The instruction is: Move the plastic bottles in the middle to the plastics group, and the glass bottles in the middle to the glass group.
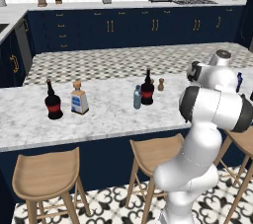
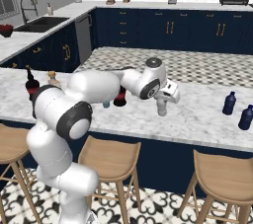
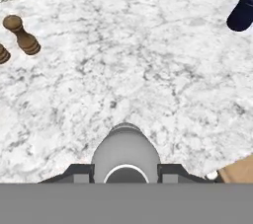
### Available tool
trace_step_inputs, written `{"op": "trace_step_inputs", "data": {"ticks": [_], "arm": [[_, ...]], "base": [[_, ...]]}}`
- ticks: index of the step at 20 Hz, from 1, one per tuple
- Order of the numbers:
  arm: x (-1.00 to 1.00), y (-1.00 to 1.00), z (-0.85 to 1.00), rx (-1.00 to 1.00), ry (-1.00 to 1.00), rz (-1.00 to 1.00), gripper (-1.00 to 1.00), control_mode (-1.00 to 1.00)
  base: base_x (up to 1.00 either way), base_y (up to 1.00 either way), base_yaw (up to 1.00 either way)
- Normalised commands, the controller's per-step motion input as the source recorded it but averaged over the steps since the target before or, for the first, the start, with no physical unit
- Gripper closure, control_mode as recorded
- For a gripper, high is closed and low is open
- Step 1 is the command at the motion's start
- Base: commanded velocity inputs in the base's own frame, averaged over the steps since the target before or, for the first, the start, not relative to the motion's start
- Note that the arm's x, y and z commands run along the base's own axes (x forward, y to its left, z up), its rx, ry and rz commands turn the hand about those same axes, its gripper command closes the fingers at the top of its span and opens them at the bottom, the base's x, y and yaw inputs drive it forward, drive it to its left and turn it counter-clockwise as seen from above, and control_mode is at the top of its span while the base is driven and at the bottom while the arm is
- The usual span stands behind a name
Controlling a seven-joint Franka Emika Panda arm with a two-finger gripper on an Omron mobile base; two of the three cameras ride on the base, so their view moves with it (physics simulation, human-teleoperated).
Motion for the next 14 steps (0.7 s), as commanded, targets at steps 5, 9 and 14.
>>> {"op": "trace_step_inputs", "data": {"ticks": [5, 9, 14], "arm": [[0.0, -0.75, 0.09, 0.0, 0.06, -0.59, 1.0, -1.0], [0.04, -0.8, 0.0, 0.0, 0.05, -0.53, 1.0, -1.0], [0.09, -0.79, 0.0, 0.02, 0.04, -0.29, 1.0, -1.0]], "base": [[0.0, 0.0, 0.0], [0.0, 0.0, 0.0], [0.0, 0.0, 0.0]]}}
